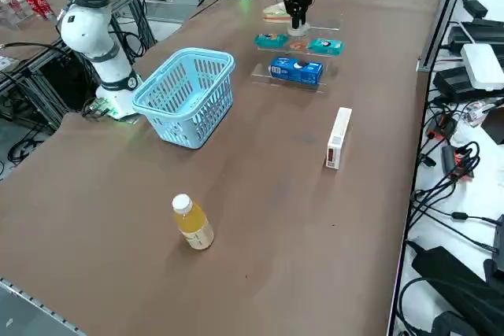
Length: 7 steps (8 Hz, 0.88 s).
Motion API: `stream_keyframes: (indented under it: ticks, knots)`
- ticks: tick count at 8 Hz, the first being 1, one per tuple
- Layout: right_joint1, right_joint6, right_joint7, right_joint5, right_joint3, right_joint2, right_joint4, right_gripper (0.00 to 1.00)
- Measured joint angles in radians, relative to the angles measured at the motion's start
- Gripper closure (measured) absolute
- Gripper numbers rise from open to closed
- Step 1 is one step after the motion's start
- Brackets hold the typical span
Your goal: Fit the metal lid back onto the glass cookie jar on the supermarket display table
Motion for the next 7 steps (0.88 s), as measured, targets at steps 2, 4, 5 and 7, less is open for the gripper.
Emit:
stream_keyframes:
  ticks: [2,4,5,7]
  knots:
    - [0.0,-0.001,0.0,0.0,0.0,0.001,0.0,0.74]
    - [0.0,-0.002,0.0,0.001,0.0,0.001,-0.001,0.74]
    - [0.0,-0.001,0.0,0.003,0.0,0.003,-0.001,0.74]
    - [-0.005,-0.001,0.0,0.027,-0.002,0.004,-0.001,0.74]
